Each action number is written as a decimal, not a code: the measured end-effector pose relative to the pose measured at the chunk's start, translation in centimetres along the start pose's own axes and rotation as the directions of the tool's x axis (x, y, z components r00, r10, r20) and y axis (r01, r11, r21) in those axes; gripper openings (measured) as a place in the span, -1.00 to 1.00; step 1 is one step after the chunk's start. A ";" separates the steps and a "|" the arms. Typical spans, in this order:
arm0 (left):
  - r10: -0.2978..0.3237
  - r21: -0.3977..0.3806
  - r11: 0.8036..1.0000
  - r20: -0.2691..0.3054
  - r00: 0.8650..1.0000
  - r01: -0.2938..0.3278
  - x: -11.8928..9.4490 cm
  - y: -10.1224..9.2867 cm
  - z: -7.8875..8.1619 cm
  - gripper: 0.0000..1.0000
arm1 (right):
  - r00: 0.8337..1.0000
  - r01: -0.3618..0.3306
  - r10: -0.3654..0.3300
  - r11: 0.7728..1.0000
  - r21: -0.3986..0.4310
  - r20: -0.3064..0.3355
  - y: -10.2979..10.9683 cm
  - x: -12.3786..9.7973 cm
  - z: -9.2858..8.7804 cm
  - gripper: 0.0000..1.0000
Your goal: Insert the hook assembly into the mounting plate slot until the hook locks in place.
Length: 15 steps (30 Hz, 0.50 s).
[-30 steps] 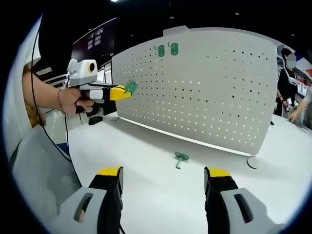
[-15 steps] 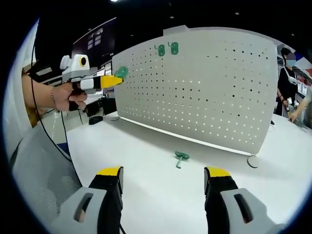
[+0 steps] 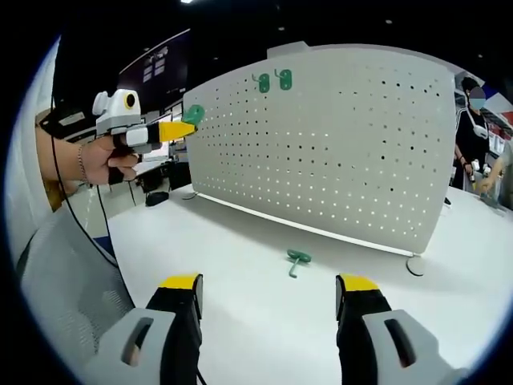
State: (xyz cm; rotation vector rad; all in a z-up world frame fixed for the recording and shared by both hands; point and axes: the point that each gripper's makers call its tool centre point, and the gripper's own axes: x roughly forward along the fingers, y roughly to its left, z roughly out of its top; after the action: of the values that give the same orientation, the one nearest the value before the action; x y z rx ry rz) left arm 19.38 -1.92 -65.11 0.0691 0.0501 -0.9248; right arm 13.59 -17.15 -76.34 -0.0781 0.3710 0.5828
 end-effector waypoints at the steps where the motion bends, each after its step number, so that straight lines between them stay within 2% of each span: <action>1: -0.001 0.000 1.000 -0.002 1.000 0.001 0.0 -0.1 0.0 -0.93 | 1.000 0.001 -0.001 1.000 -0.003 0.007 0.0 0.0 0.3 0.31; 4: -0.001 0.002 1.000 -0.002 1.000 0.001 0.1 -0.2 -0.1 -0.93 | 0.999 -0.004 0.004 1.000 -0.002 0.038 0.2 -0.2 1.1 0.31; 7: -0.001 -0.002 1.000 -0.003 1.000 0.001 0.1 -0.2 -0.1 -0.93 | 0.993 -0.018 0.019 1.000 -0.010 0.115 0.5 -0.7 2.8 0.31; 10: 0.001 0.000 1.000 -0.002 1.000 -0.001 0.1 -0.2 -0.1 -0.93 | 0.979 -0.033 0.039 0.999 -0.033 0.199 1.0 -1.1 4.6 0.31; 11: 0.002 0.001 1.000 -0.003 1.000 -0.002 0.1 -0.2 -0.1 -0.93 | 0.978 -0.031 0.037 0.999 -0.032 0.204 1.0 -1.3 4.7 0.31; 14: 0.001 0.002 1.000 -0.005 1.000 -0.001 0.1 -0.2 -0.2 -0.93 | 0.958 -0.053 0.061 0.998 -0.038 0.281 1.5 -1.7 6.2 0.30; 15: 0.001 0.004 1.000 -0.005 1.000 -0.001 0.1 -0.2 -0.3 -0.93 | 0.958 -0.052 0.060 0.998 -0.037 0.281 1.6 -1.8 6.2 0.30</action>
State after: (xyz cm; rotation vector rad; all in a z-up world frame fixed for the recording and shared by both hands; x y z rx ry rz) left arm 19.28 -2.05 -65.38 0.0756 0.0531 -0.9236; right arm 13.32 -15.70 -69.90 -0.0122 0.0871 0.6461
